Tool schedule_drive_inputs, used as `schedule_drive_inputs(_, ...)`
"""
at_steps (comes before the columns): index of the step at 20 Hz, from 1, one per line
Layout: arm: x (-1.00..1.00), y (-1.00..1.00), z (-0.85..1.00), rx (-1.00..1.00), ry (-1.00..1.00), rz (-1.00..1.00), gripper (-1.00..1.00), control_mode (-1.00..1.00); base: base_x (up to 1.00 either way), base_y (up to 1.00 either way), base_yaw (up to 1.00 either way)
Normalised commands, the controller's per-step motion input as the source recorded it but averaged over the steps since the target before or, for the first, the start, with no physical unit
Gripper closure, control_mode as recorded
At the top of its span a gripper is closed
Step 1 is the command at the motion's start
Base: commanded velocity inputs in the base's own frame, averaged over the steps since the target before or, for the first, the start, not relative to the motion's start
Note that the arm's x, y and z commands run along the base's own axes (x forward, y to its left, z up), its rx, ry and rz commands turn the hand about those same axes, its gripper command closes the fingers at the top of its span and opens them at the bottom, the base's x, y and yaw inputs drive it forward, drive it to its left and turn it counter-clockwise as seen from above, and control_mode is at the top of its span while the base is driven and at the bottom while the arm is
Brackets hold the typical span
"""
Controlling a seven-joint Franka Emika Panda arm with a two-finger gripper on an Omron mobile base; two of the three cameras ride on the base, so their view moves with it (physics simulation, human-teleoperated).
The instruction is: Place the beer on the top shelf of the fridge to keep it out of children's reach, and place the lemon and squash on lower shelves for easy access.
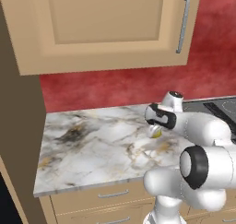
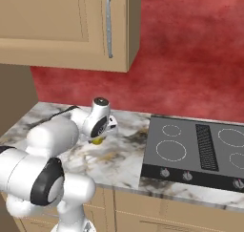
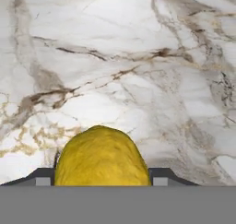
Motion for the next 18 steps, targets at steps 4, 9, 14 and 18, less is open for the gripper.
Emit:
schedule_drive_inputs(4,-1.0,0.0,1.0,0.0,-0.22,0.01,1.0,-1.0,0.0,0.0,0.0)
schedule_drive_inputs(9,-1.0,0.0,1.0,0.0,-0.15,0.02,1.0,-1.0,0.0,0.0,0.0)
schedule_drive_inputs(14,-0.96,0.0,1.0,-0.01,-0.08,0.0,1.0,-1.0,0.0,0.0,0.0)
schedule_drive_inputs(18,-0.71,0.0,1.0,-0.02,-0.05,0.0,1.0,-1.0,0.0,0.0,0.0)
